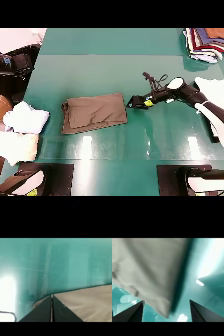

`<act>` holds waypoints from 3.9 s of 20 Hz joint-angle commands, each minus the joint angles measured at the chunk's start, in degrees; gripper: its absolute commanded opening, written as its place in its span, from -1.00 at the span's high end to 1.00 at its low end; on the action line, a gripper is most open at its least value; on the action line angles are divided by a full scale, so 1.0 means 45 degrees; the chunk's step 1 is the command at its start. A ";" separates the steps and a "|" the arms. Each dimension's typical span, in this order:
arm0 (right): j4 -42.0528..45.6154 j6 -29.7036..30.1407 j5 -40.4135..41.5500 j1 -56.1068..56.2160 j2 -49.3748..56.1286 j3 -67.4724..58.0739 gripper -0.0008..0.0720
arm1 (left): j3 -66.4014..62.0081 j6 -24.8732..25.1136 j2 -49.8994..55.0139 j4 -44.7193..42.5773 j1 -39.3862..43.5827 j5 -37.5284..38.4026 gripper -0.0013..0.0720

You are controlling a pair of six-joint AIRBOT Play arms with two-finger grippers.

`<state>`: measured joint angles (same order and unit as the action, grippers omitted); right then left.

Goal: Fold the shirts.

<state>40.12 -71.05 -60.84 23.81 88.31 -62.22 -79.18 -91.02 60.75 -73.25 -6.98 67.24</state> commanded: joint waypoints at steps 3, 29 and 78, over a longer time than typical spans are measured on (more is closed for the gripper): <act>-0.1559 -0.0058 -0.0223 0.0714 0.2346 -0.1418 -0.74 | 0.0005 0.0005 -0.0010 0.0384 -0.0015 -0.0053 0.90; 0.1413 -0.0554 0.0641 -1.1166 -0.0753 -0.5280 0.94 | 0.0005 0.0078 -0.0010 0.1054 0.3410 -0.0845 0.90; 0.3123 -0.1953 -0.2127 -0.5017 -0.6994 -0.2939 0.94 | 0.0005 0.0219 -0.0010 0.1064 0.3410 -0.1681 0.89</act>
<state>54.68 -80.05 -71.68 -7.51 56.88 -74.19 -79.15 -89.93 60.75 -68.47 8.34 61.08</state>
